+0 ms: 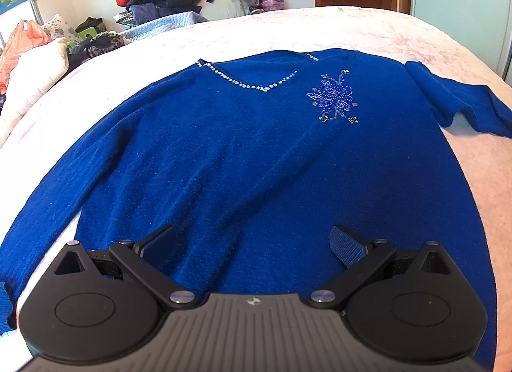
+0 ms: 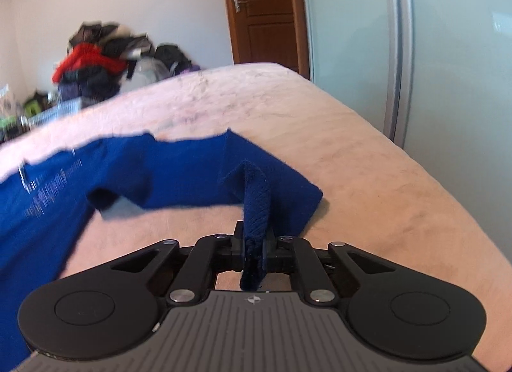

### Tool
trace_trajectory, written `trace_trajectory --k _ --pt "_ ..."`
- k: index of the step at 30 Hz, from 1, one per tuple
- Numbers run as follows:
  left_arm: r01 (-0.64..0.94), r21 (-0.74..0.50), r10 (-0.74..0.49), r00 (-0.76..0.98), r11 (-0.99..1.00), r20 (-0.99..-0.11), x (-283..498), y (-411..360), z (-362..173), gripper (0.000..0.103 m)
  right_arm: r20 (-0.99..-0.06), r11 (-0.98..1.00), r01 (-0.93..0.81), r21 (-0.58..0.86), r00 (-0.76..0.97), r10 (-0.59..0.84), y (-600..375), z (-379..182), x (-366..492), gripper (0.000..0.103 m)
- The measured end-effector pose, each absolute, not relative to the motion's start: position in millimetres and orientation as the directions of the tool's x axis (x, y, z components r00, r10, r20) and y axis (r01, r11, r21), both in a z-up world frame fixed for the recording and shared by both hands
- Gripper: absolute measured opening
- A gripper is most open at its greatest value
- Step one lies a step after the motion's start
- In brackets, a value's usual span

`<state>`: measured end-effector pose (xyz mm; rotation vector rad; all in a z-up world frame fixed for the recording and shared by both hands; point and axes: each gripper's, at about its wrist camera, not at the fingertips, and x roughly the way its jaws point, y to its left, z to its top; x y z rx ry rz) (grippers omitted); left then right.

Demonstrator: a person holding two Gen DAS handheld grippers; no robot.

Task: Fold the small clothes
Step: 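Grasp the sweater sleeve cuff with the right gripper and lift it, then carry the held sleeve across the sweater body toward the left gripper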

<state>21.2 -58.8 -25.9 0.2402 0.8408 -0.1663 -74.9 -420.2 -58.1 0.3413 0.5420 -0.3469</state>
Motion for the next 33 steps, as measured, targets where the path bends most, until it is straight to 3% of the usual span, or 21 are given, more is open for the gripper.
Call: trace_trajectory --k 4,16,25,33 --pt "0.214 0.156 -0.029 0.67 0.964 -0.742 24.4 -53.7 -24.3 0.103 -0.491 0.857 0.342 0.386 0.863 -0.123 -429.3 -41.9 -82.7 0.011" --pt "0.191 0.152 -0.017 0.674 0.97 -0.739 30.8 -41.3 -23.5 0.103 -0.372 0.778 0.174 0.604 0.924 0.082 -412.5 -19.9 -70.2 0.012" --pt "0.172 0.131 -0.017 0.665 0.976 -0.747 35.6 -28.2 -26.2 0.103 -0.201 0.752 -0.006 0.659 0.962 0.183 -393.7 34.4 -53.8 0.012" --pt "0.161 0.155 0.001 0.688 0.975 -0.725 38.2 -15.4 -25.2 0.103 -0.166 0.743 -0.08 0.665 0.953 0.252 -369.1 51.6 -26.4 0.012"
